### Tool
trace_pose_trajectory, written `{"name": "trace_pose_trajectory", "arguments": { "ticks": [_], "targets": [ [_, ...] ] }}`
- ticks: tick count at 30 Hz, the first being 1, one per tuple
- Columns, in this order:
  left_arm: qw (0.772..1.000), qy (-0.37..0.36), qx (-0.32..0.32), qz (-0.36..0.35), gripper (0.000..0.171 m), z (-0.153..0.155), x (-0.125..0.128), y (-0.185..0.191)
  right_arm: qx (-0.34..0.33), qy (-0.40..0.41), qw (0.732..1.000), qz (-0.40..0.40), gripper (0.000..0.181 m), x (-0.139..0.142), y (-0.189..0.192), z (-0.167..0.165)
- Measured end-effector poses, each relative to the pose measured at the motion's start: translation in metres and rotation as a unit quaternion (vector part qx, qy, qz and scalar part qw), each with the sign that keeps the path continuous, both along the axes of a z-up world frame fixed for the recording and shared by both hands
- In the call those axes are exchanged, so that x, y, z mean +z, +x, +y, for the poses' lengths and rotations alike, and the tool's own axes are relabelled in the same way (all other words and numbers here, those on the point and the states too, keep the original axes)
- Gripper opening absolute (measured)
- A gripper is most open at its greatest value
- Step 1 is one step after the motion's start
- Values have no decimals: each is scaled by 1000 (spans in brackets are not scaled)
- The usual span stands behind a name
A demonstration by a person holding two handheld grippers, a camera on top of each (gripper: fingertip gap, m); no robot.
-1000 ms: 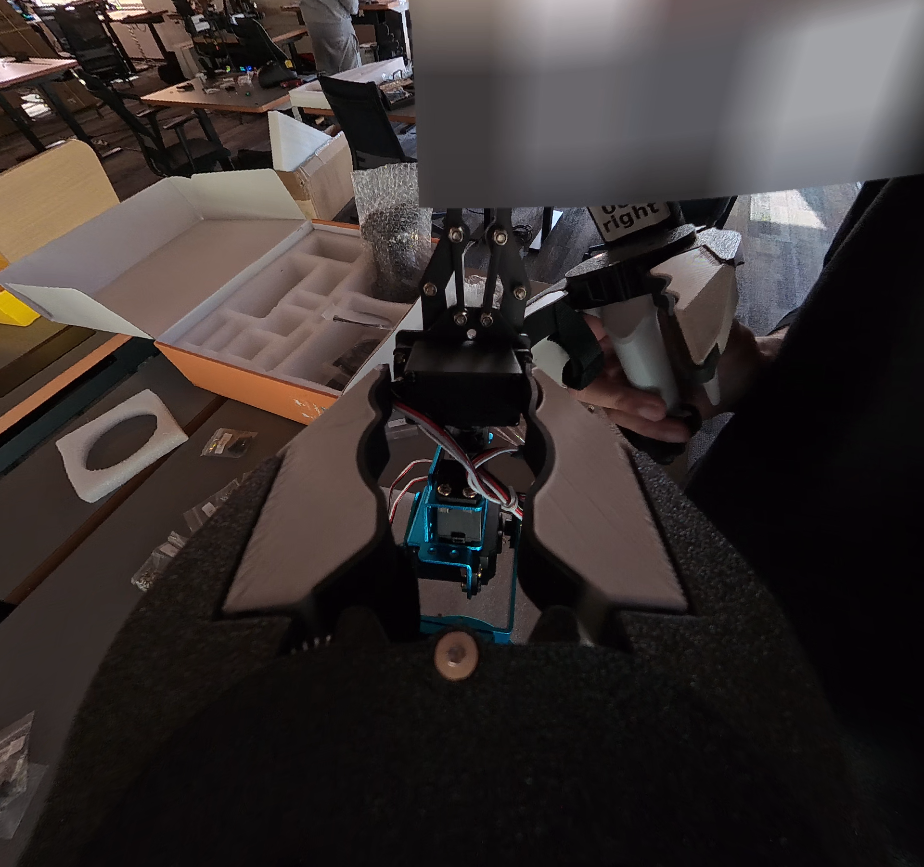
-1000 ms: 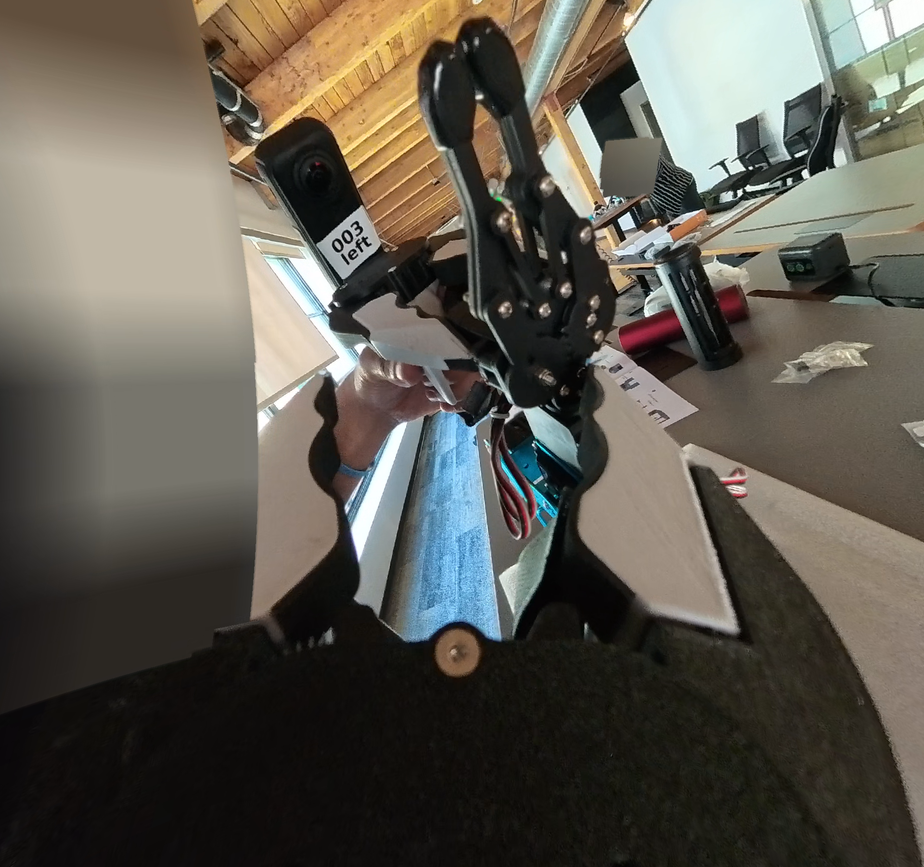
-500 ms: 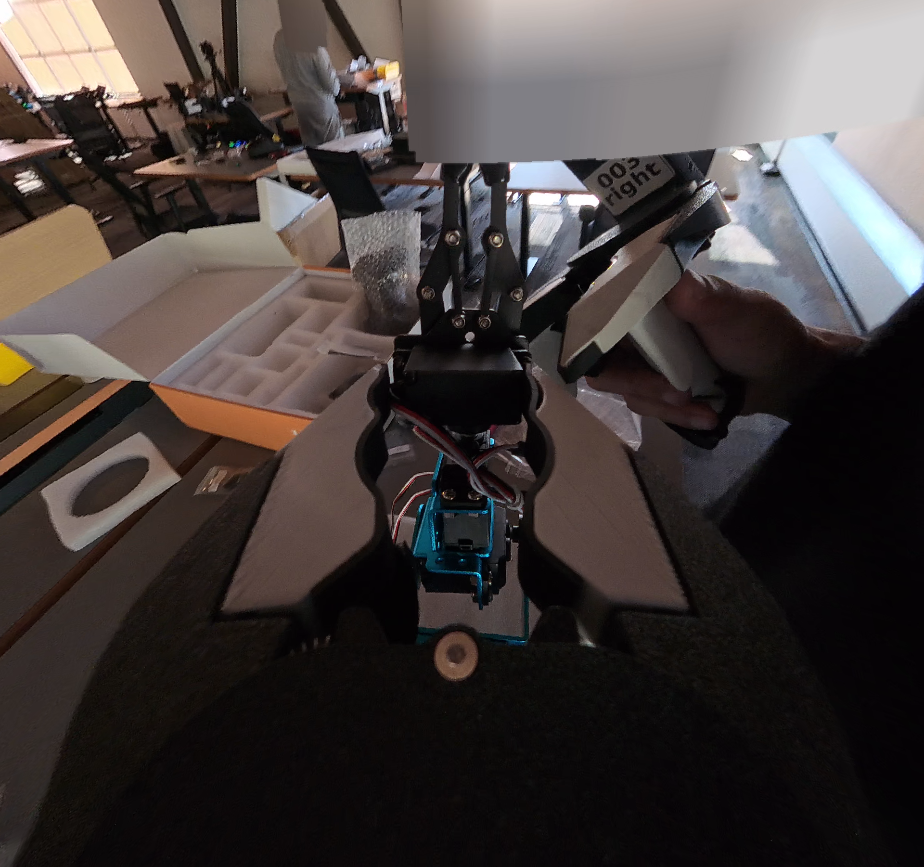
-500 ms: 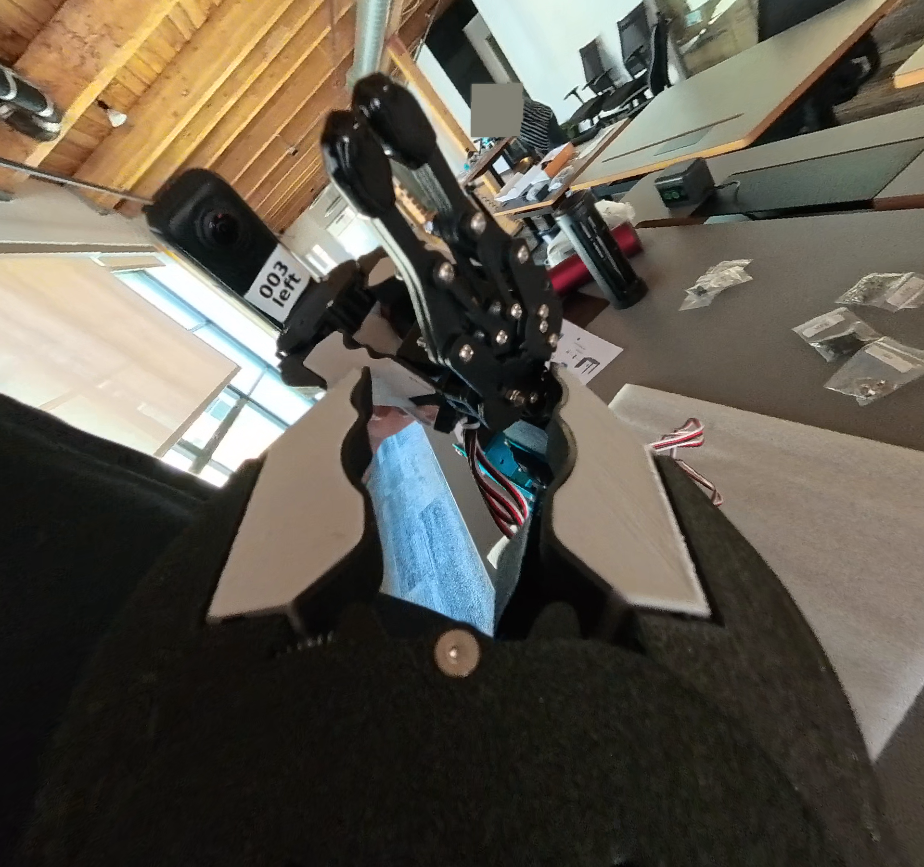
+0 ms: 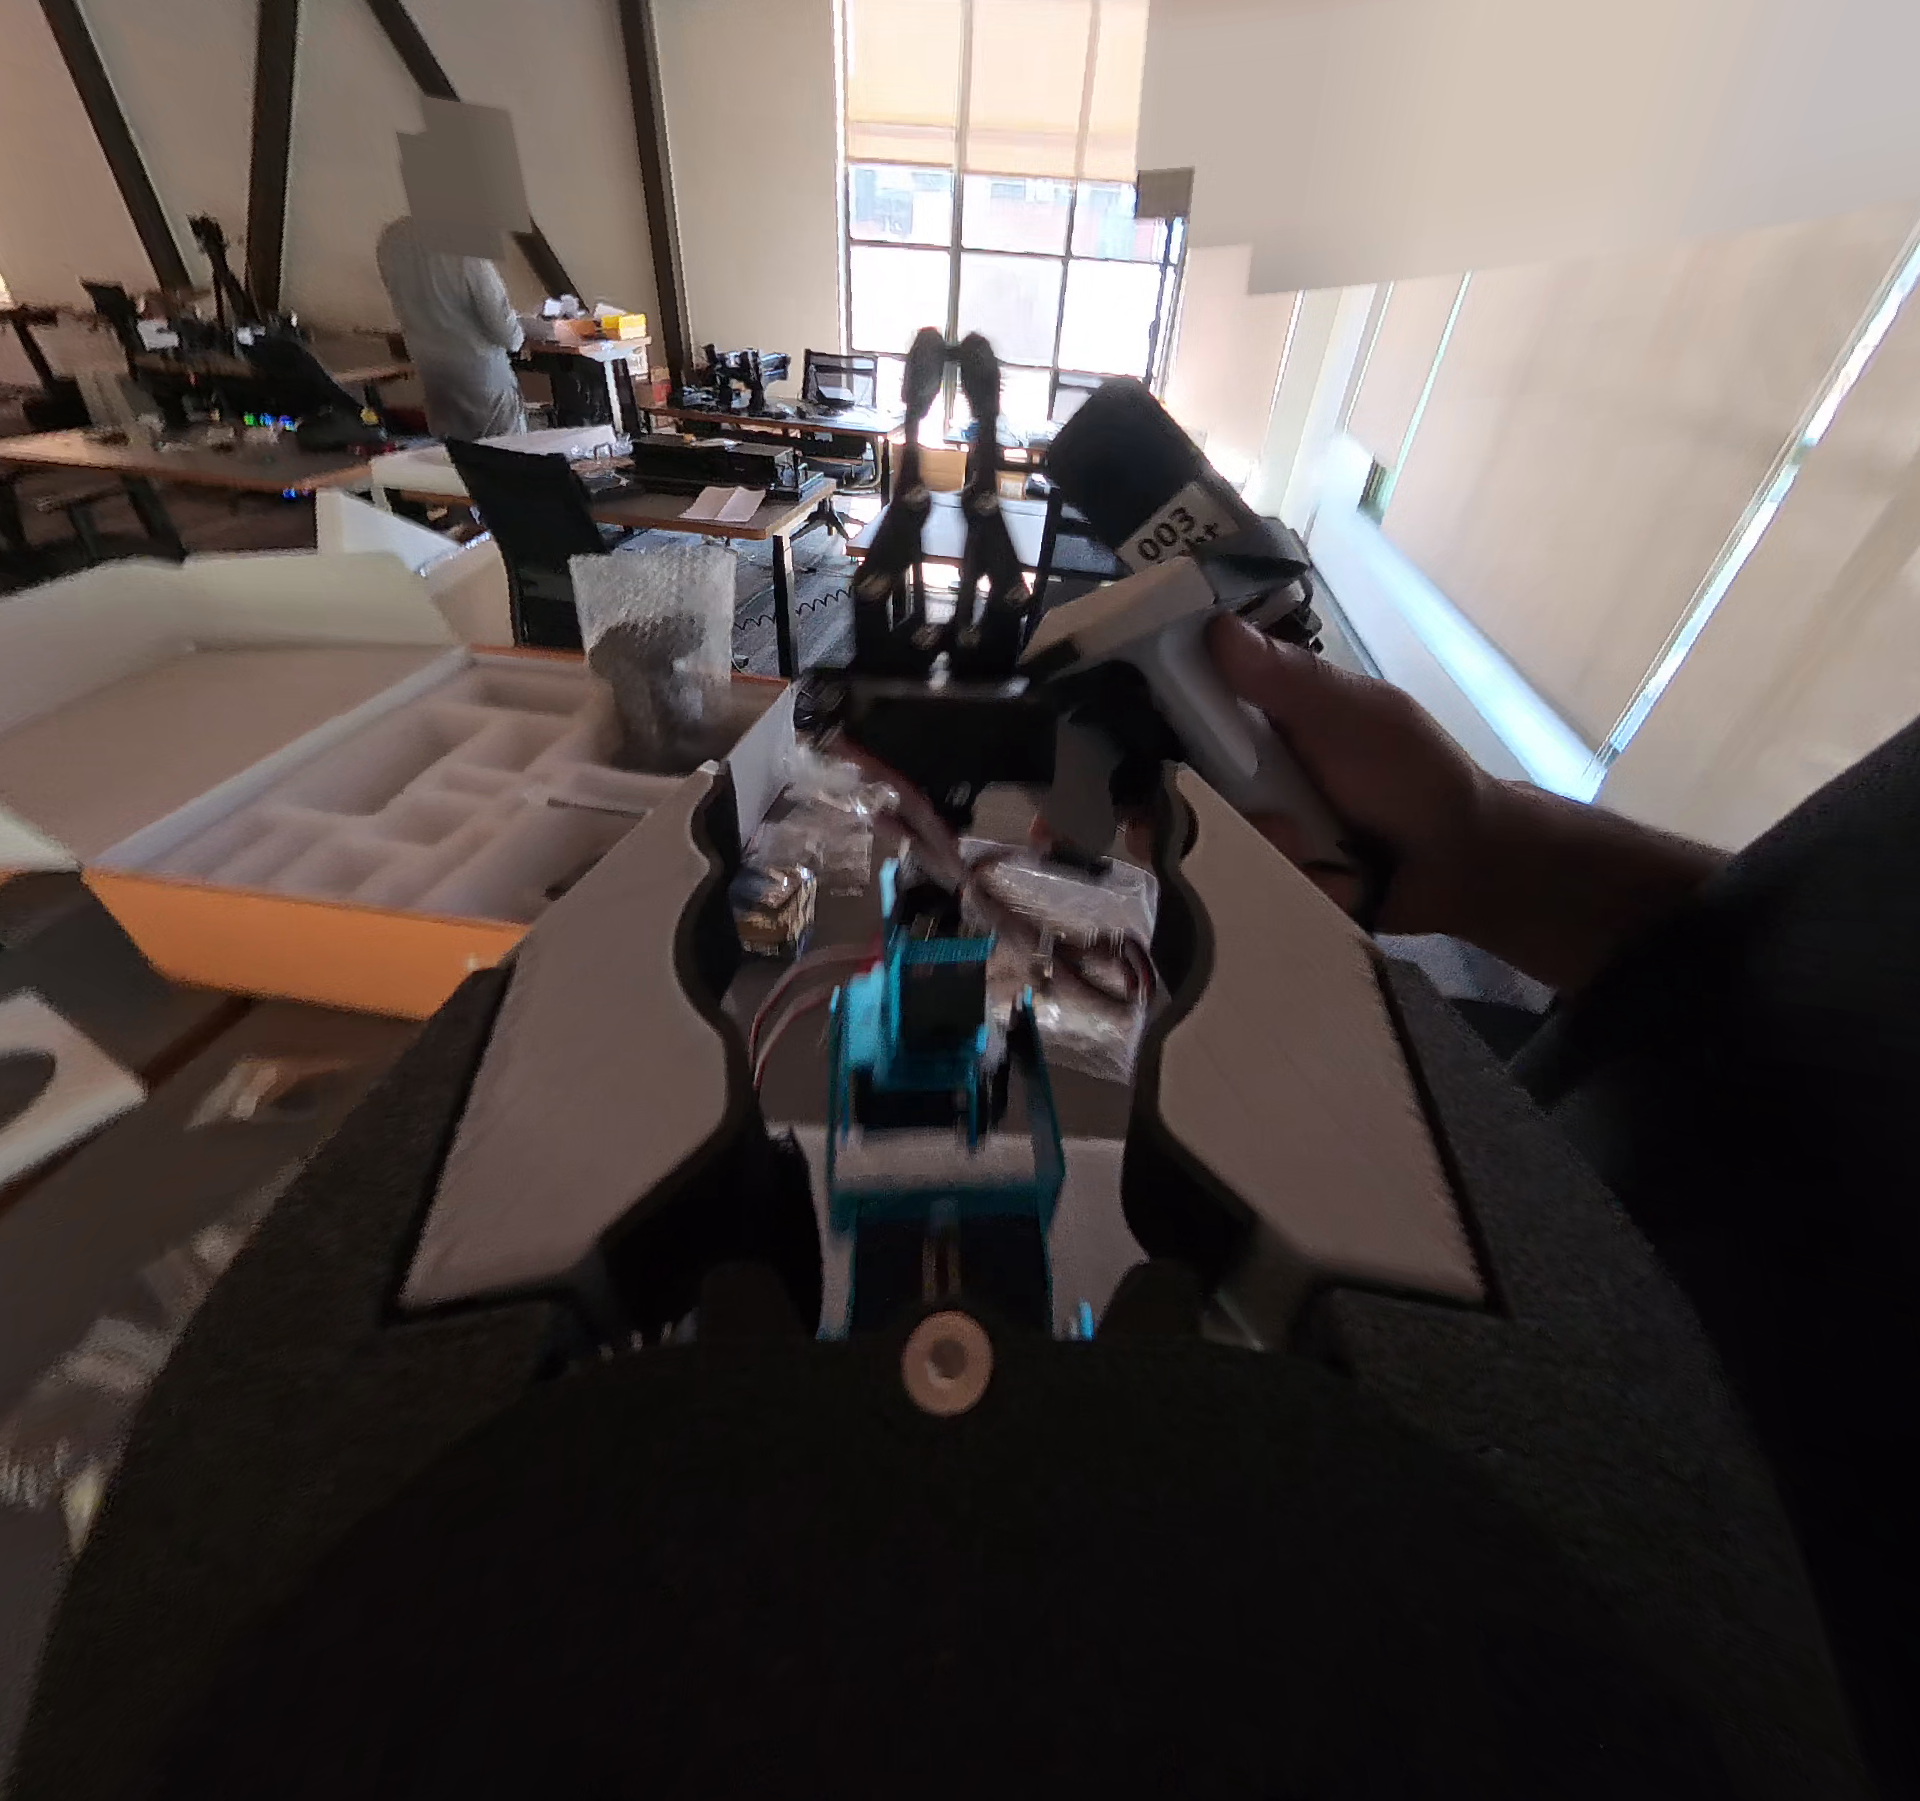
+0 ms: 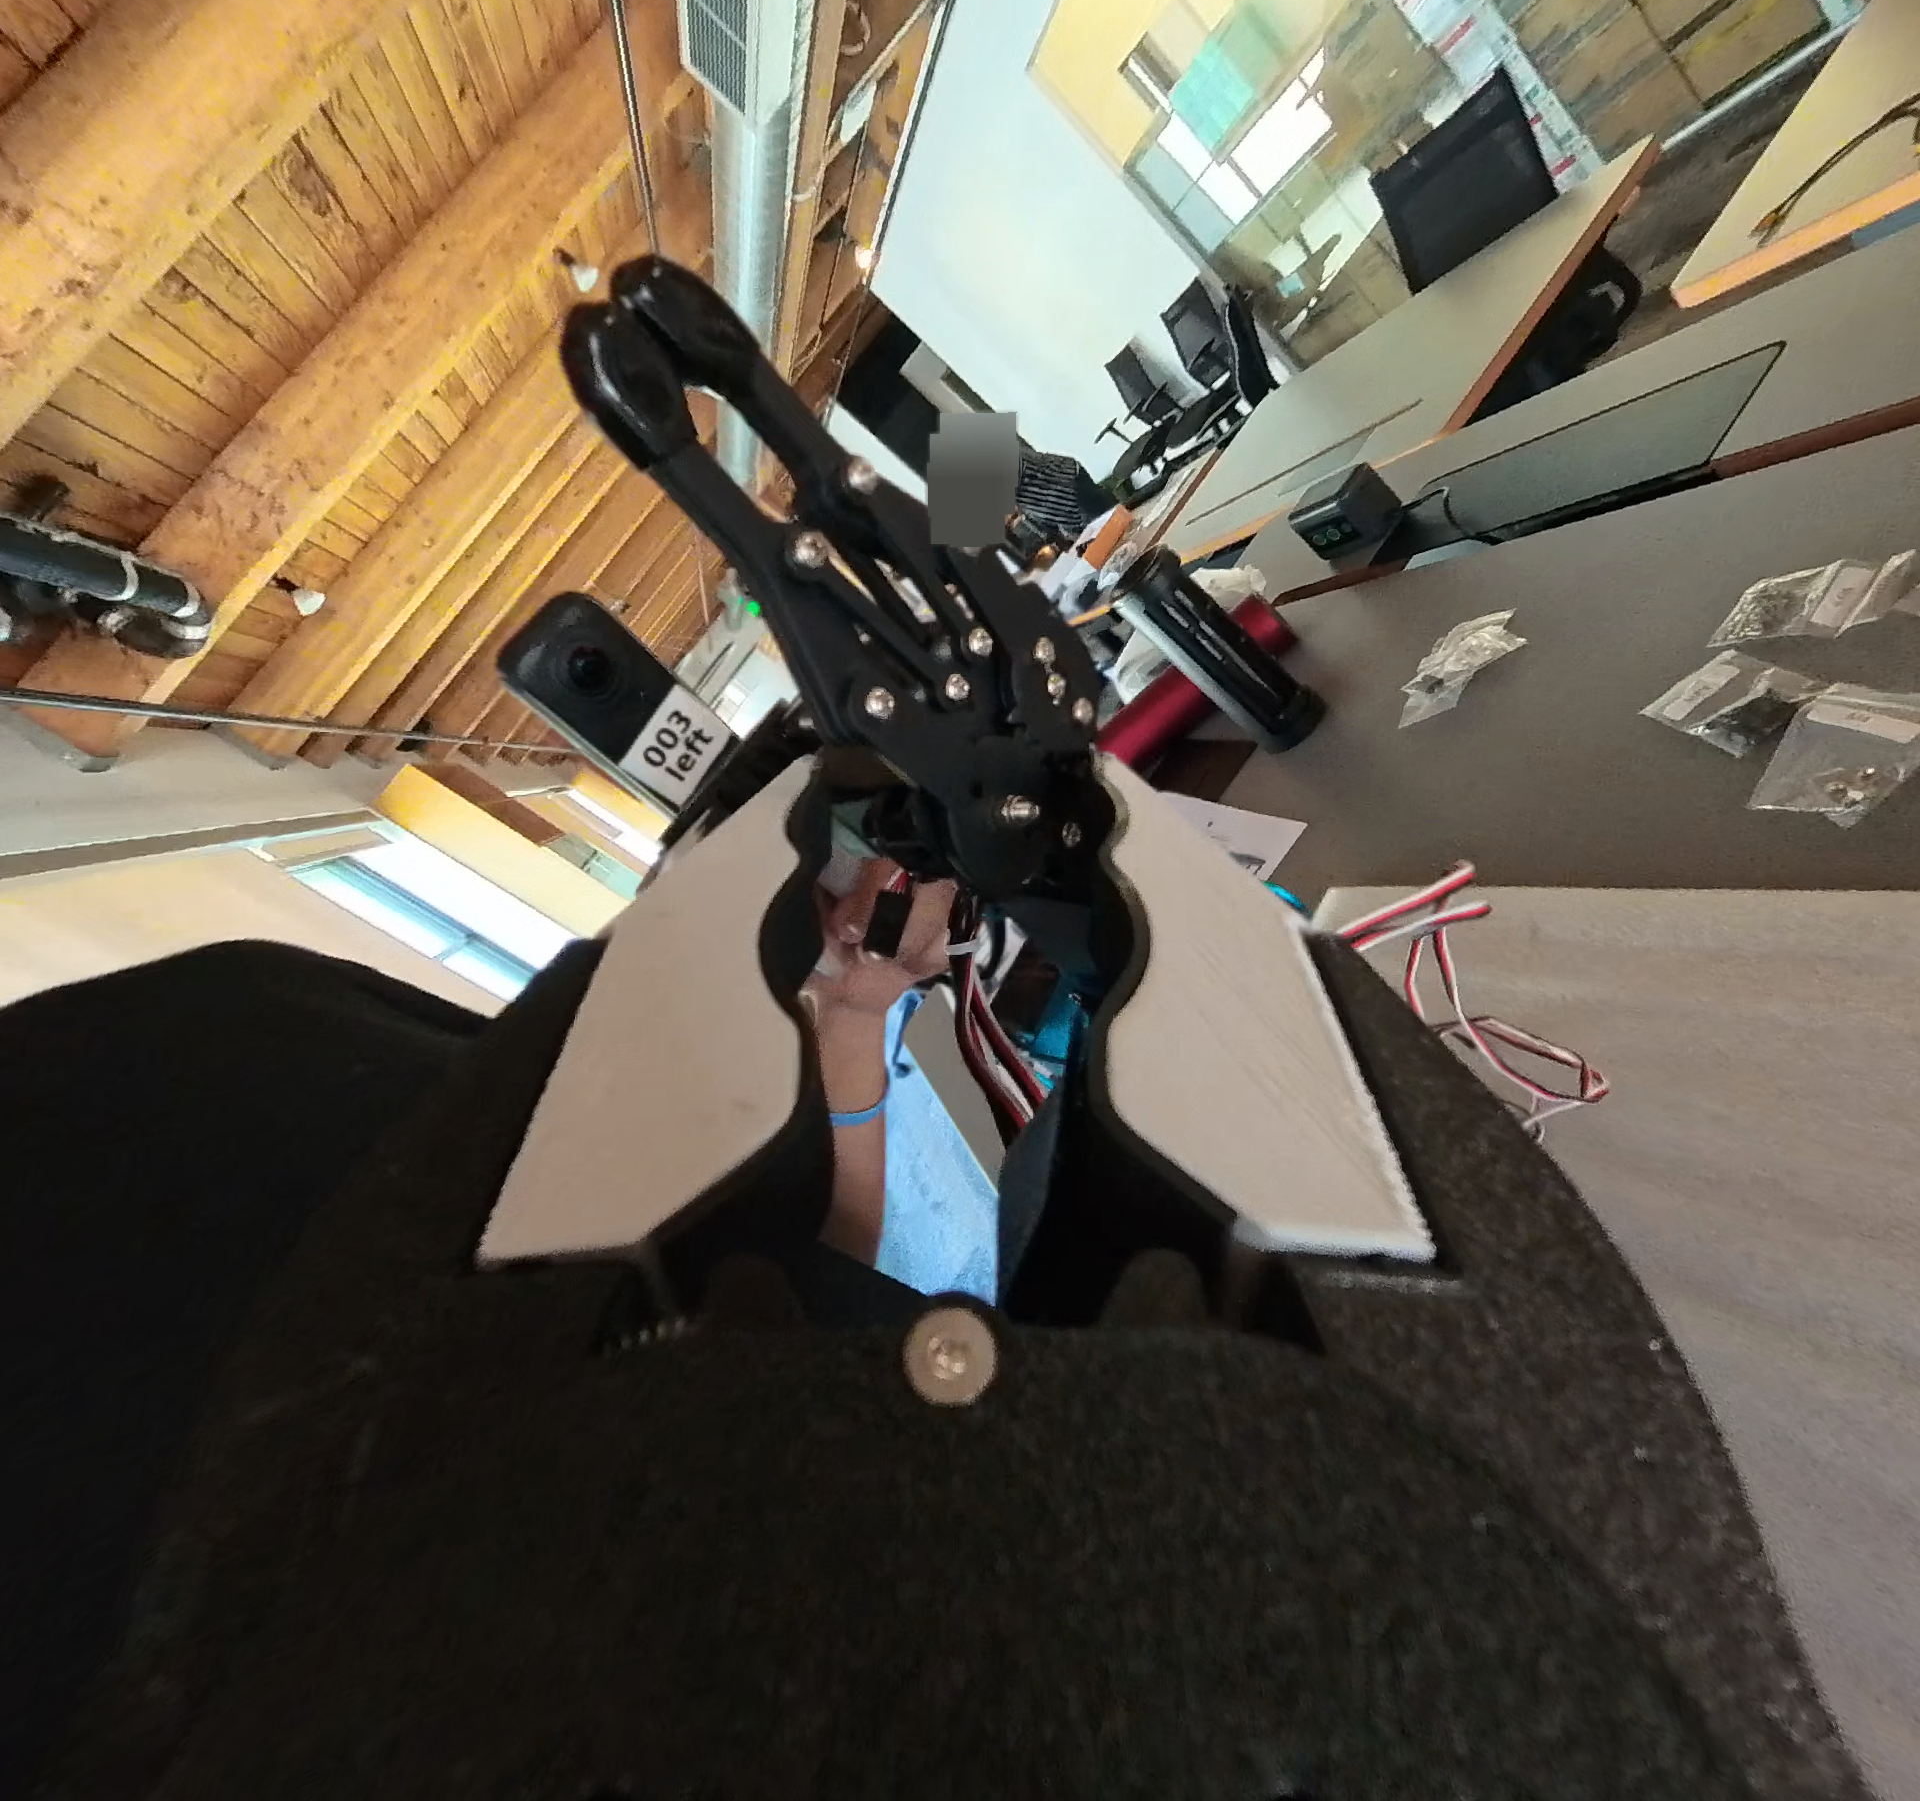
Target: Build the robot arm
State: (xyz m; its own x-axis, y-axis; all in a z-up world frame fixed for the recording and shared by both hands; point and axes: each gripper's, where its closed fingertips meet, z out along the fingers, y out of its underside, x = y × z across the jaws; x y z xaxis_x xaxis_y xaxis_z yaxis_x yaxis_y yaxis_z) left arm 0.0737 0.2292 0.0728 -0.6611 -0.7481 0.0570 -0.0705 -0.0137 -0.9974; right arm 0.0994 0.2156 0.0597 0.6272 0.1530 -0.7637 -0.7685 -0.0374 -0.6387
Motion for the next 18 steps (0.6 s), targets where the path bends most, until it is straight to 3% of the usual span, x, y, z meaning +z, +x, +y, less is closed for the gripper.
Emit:
{"name": "trace_pose_trajectory", "arguments": {
  "ticks": [2,4,9,13,18],
  "targets": [
    [1000,1,7,31,90,18,-15,-12,-9,2,1000,-13,48,1,-2,0],
    [996,42,28,76,104,34,-49,-21,-7,3,999,-31,53,3,-8,1],
    [990,58,20,126,112,33,-106,-43,-32,-15,993,-114,74,4,-16,4],
    [988,77,35,128,106,26,-129,-37,-76,-62,978,-184,76,-1,-16,9],
    [992,48,32,111,80,19,-127,-31,-135,-112,961,-215,72,-4,-13,15]
  ]
}}
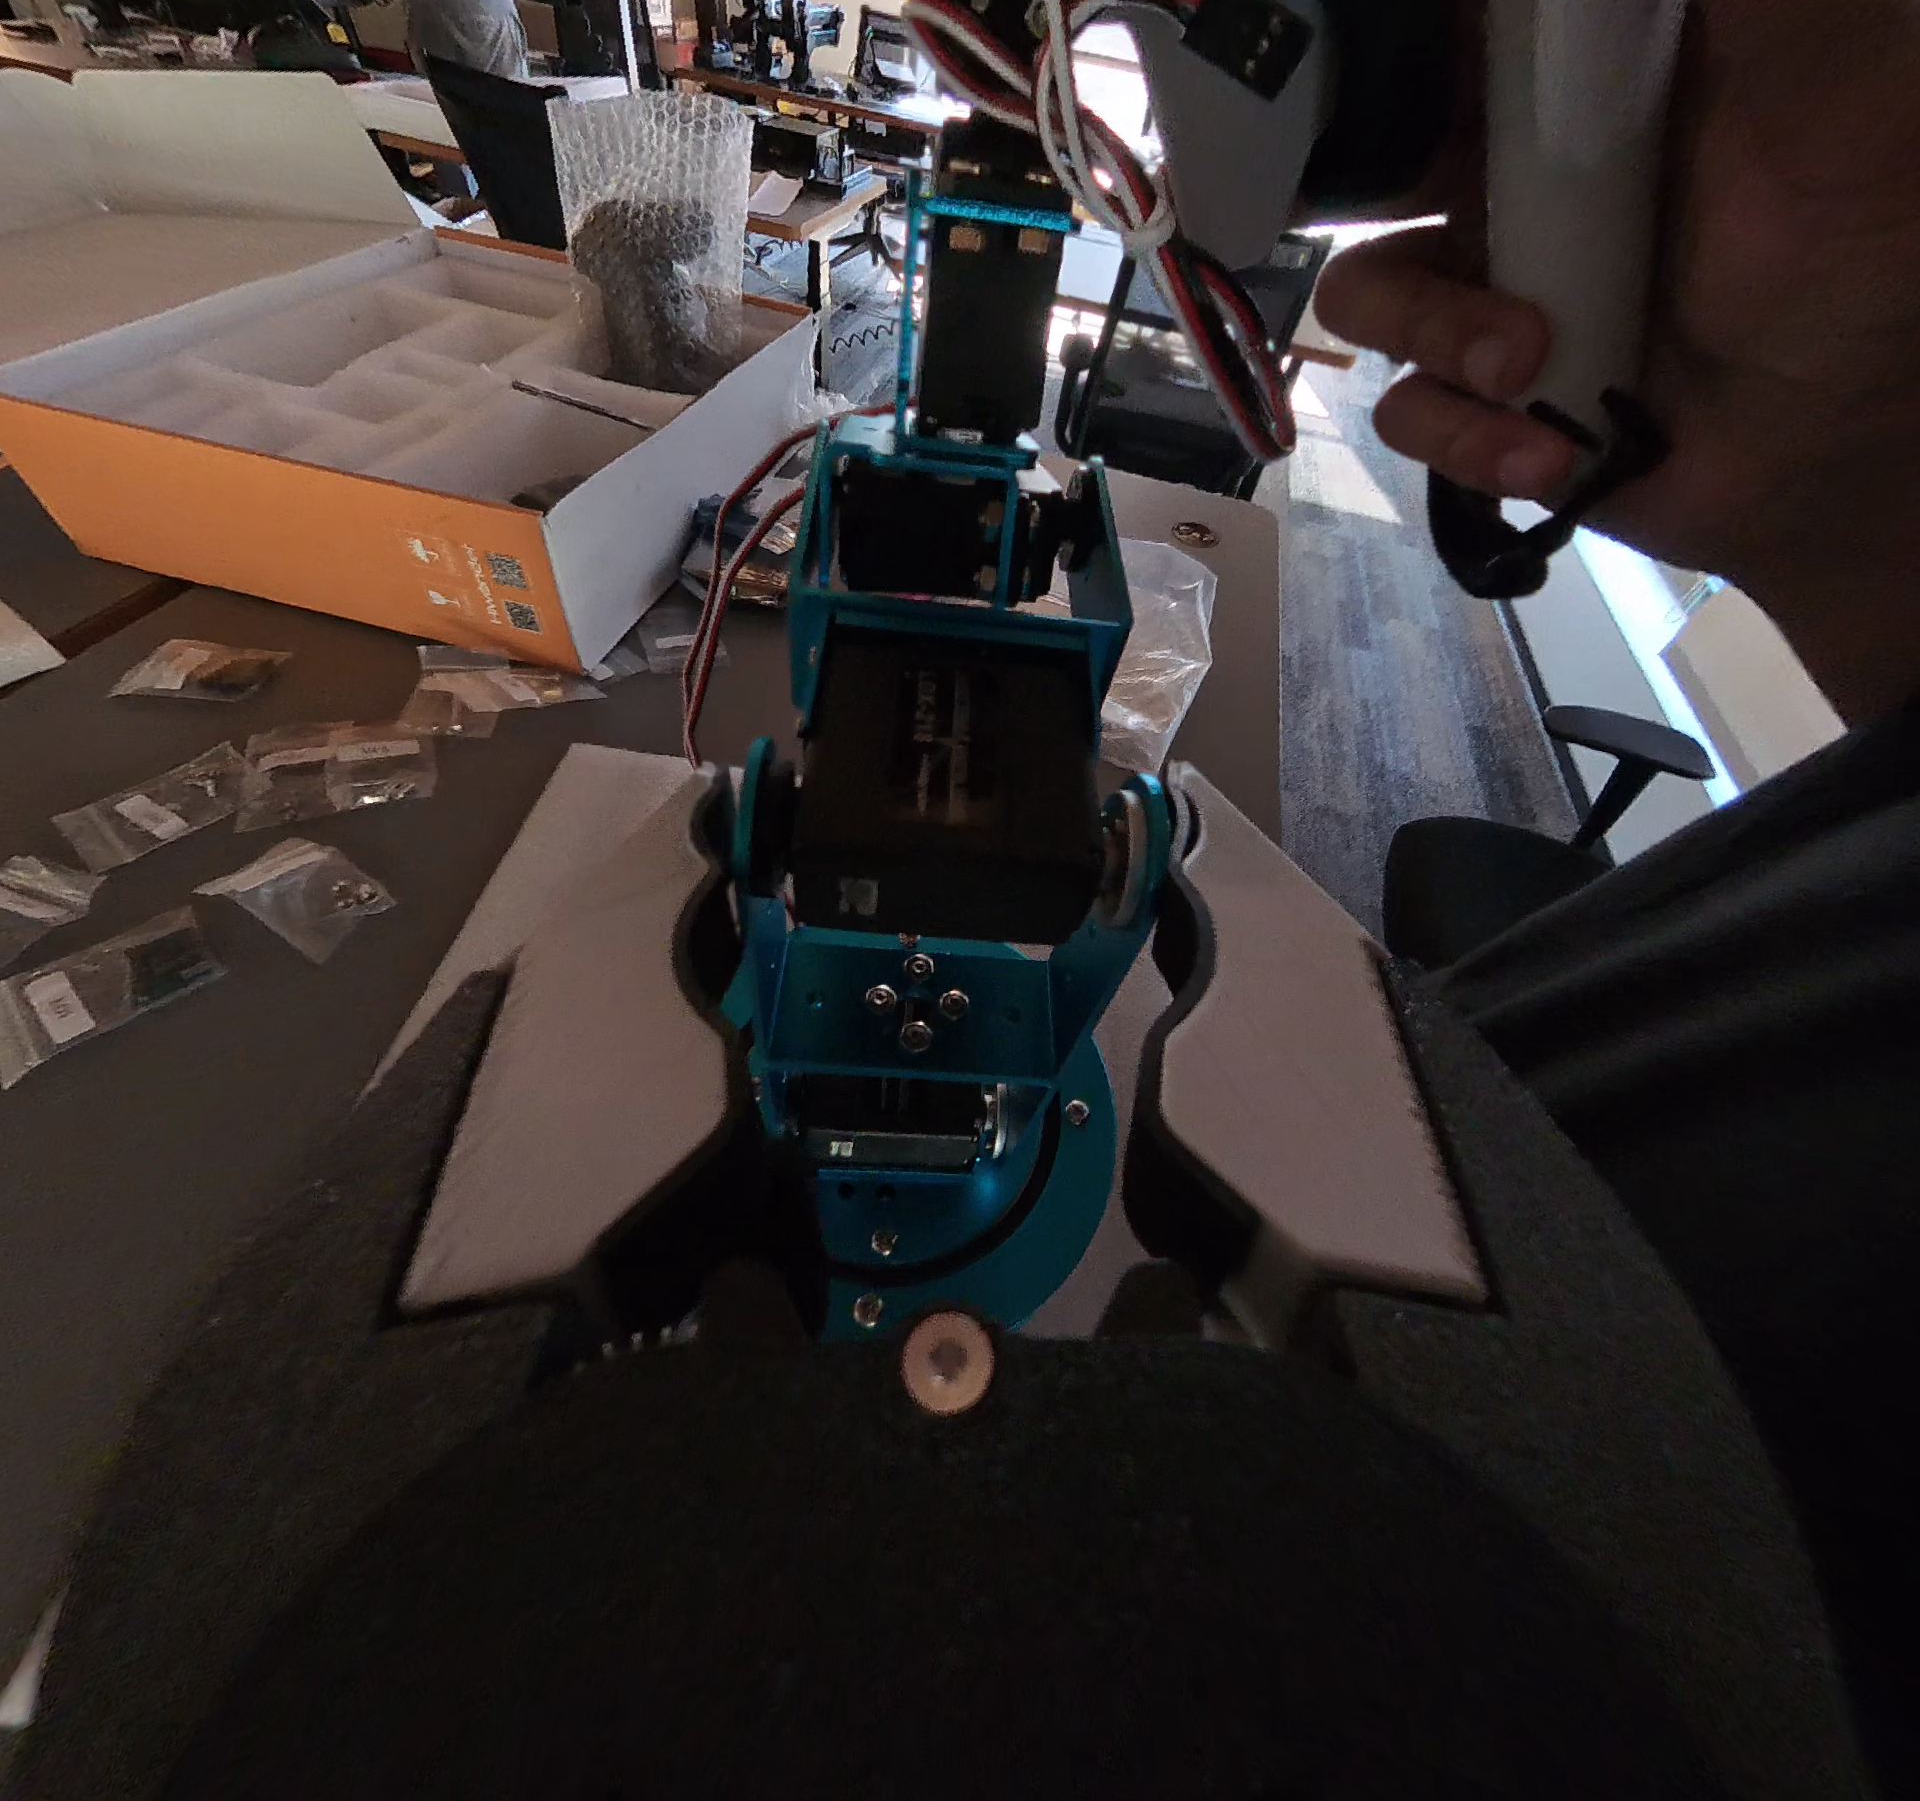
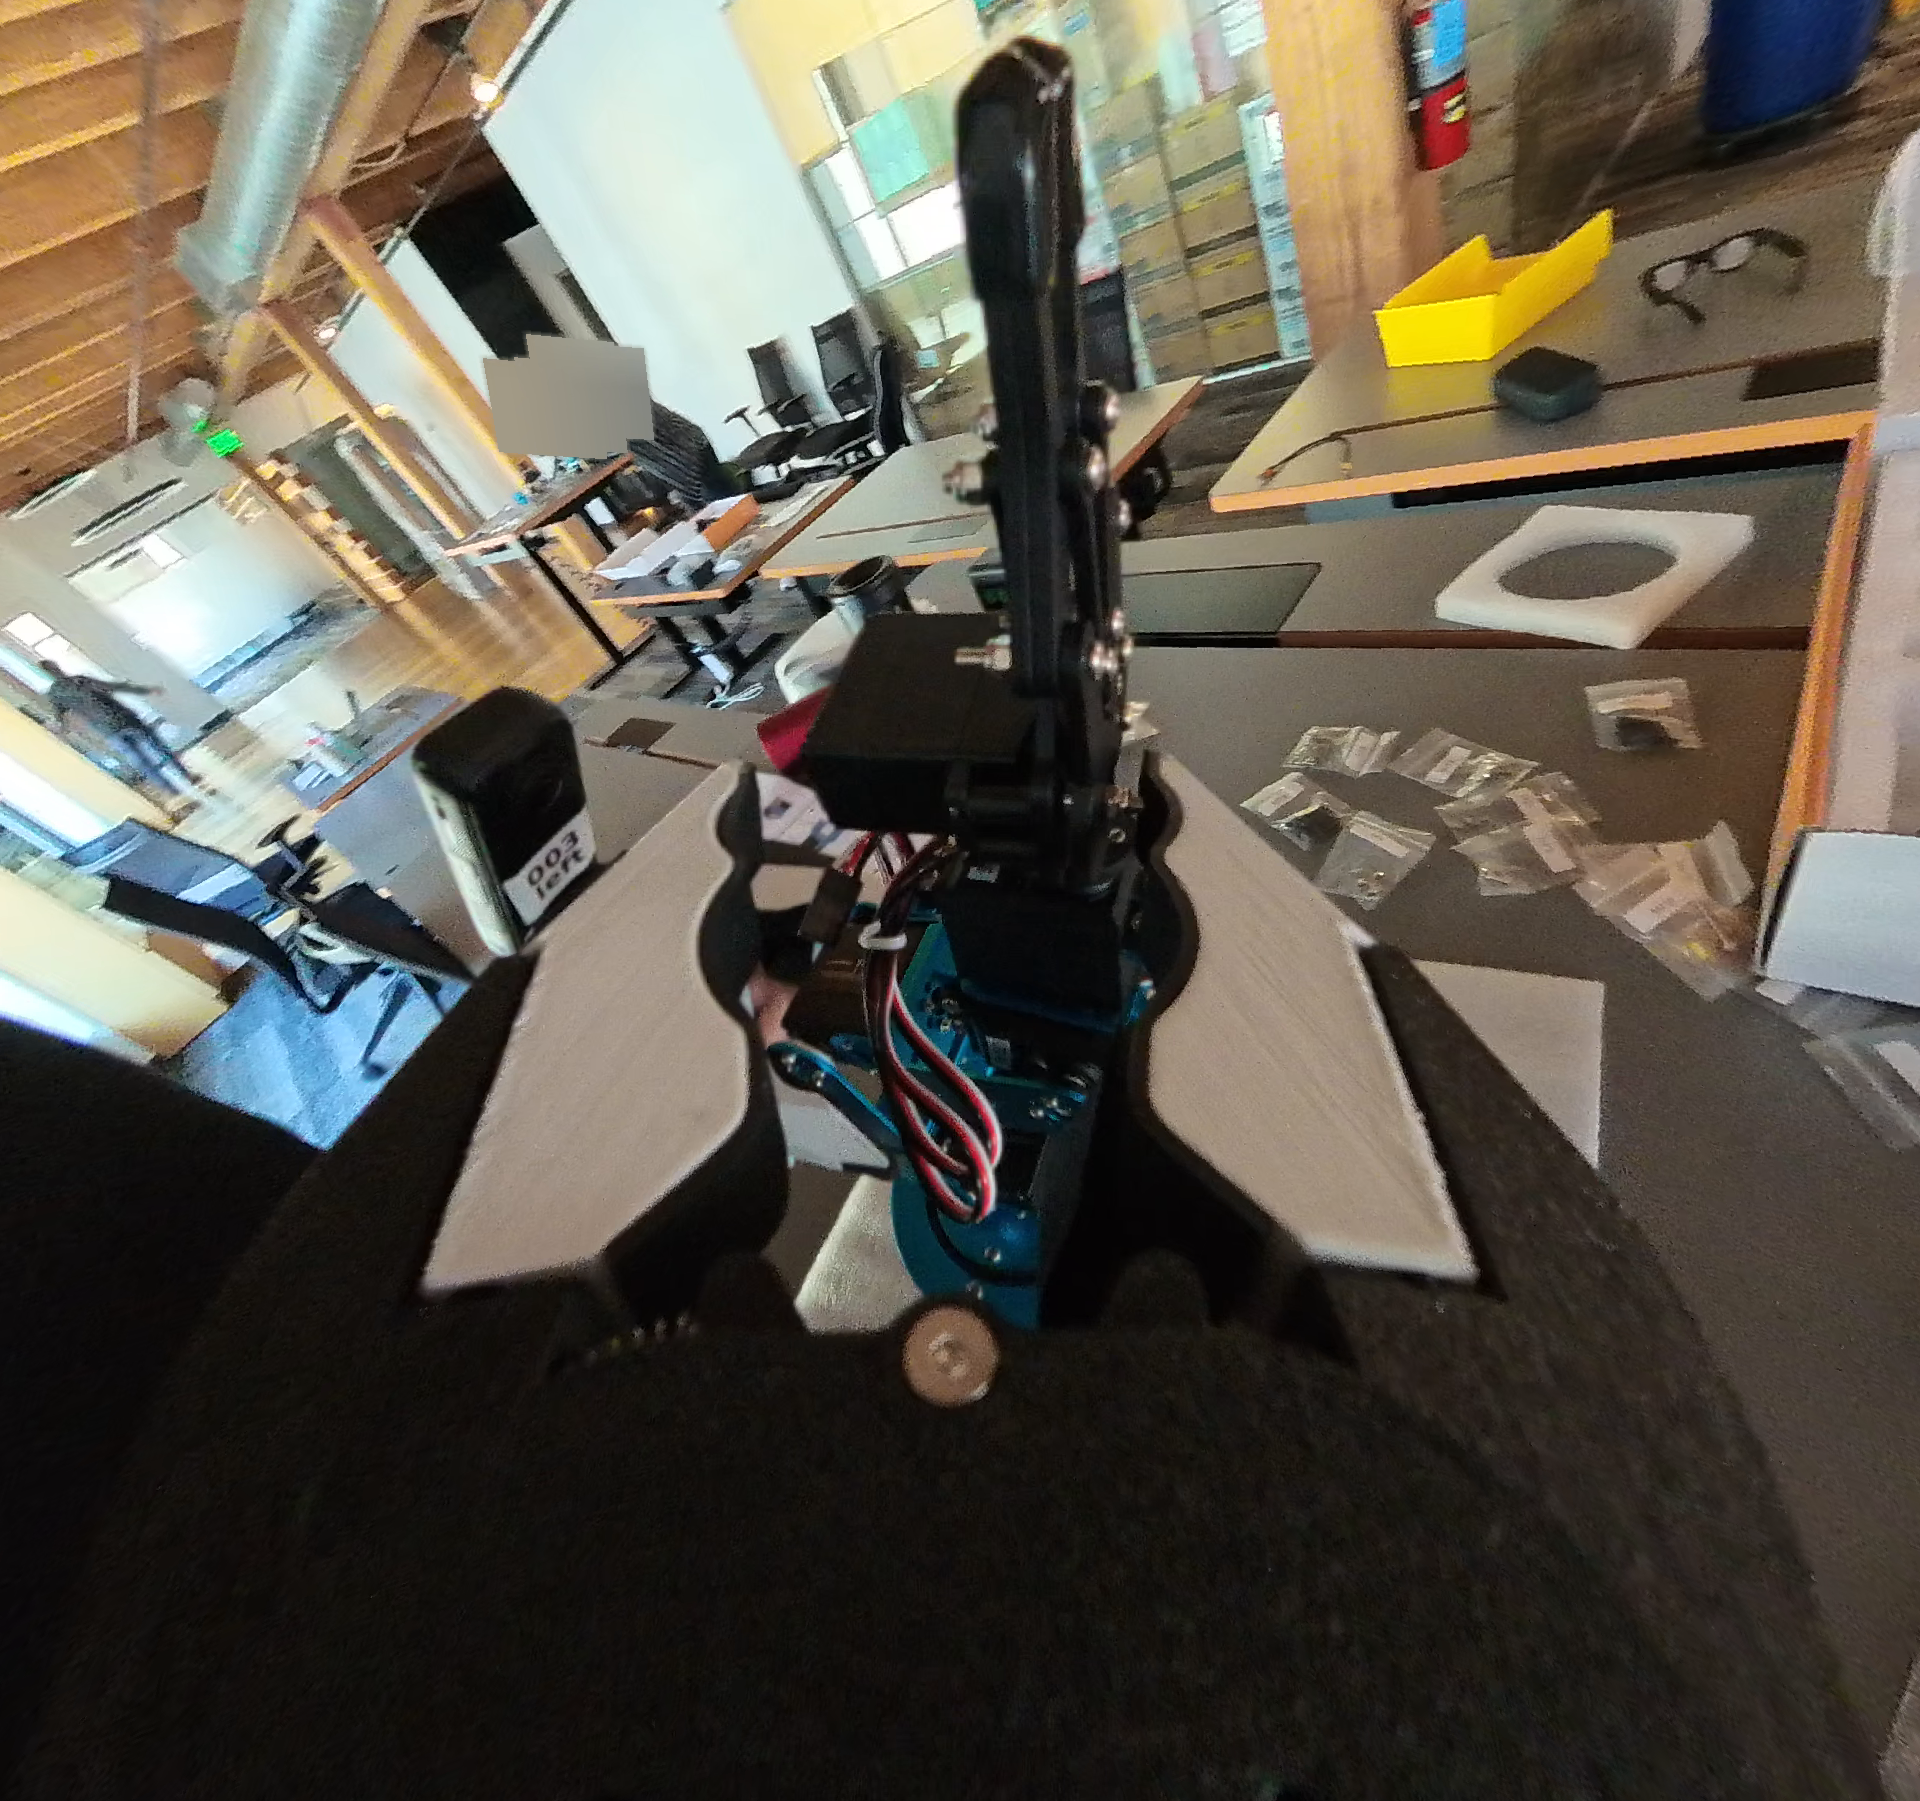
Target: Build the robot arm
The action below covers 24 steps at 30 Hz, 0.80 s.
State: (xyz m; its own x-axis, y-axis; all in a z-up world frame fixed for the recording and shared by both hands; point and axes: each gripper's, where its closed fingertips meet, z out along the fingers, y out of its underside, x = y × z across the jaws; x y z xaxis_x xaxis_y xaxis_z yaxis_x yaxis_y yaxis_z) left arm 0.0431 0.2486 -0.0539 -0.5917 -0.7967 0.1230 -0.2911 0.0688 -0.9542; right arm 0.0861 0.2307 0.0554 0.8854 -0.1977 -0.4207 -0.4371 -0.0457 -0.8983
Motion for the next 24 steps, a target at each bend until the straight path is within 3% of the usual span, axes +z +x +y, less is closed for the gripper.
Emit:
{"name": "trace_pose_trajectory", "arguments": {
  "ticks": [2,8,18,24],
  "targets": [
    [1000,-3,-2,-2,79,-1,0,0,-26,-3,1000,3,62,-1,4,0],
    [1000,7,-6,-13,78,-1,-1,-2,-38,4,999,18,61,-1,5,0],
    [1000,8,-10,-27,78,-2,0,-1,-44,79,989,114,60,-1,14,-10],
    [999,-3,-9,-36,78,1,1,-3,-34,129,970,202,61,-5,27,-17]
  ]
}}
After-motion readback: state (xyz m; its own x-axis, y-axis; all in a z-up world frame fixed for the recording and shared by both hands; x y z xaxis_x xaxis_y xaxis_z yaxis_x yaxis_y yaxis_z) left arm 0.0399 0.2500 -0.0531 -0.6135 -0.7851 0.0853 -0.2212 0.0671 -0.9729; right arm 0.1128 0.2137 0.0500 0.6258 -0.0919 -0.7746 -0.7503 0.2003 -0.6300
